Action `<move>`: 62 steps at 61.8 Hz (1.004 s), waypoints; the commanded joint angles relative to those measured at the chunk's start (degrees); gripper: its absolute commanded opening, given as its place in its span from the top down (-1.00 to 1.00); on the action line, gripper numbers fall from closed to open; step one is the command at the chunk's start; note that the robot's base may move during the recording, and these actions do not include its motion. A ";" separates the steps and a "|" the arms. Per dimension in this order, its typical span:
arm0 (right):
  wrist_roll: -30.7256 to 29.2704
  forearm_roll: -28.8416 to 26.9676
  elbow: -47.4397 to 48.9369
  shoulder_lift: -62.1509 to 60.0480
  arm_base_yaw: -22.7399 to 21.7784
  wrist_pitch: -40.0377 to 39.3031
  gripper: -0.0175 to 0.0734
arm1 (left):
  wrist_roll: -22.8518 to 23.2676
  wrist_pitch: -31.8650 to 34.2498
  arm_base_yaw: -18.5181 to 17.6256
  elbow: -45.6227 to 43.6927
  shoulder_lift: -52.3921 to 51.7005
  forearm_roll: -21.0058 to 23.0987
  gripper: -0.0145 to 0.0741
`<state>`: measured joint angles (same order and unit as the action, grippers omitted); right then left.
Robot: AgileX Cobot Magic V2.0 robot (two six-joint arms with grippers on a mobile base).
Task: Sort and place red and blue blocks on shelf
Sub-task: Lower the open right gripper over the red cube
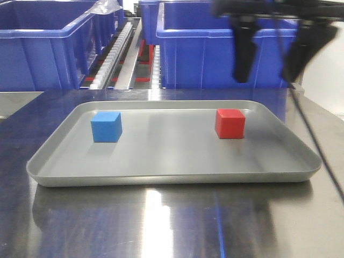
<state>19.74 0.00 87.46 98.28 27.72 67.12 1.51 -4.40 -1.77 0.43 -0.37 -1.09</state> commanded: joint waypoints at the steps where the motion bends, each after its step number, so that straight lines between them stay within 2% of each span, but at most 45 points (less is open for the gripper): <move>1: 0.62 -0.66 6.53 1.64 0.41 0.44 -0.55 | -0.02 5.20 -0.31 2.58 -1.14 0.33 0.39; 14: 3.30 -1.06 11.31 7.61 0.41 0.33 -0.55 | -0.02 5.20 -0.31 2.58 -1.14 0.33 0.39; 22: 3.30 -0.73 11.34 9.29 0.41 0.18 -0.57 | -0.02 5.20 -0.31 2.58 -1.14 0.33 0.39; 35: 3.30 0.00 11.34 10.54 0.30 0.42 -0.72 | -0.02 5.20 -0.31 2.58 -1.14 0.33 0.39; 62: 3.30 0.35 11.28 13.57 -1.34 -1.91 -0.72 | -0.02 5.20 -0.31 2.58 -1.14 0.33 0.39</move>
<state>23.15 -0.44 96.99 114.12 26.75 66.26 1.51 -4.40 -1.77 0.43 -0.37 -1.09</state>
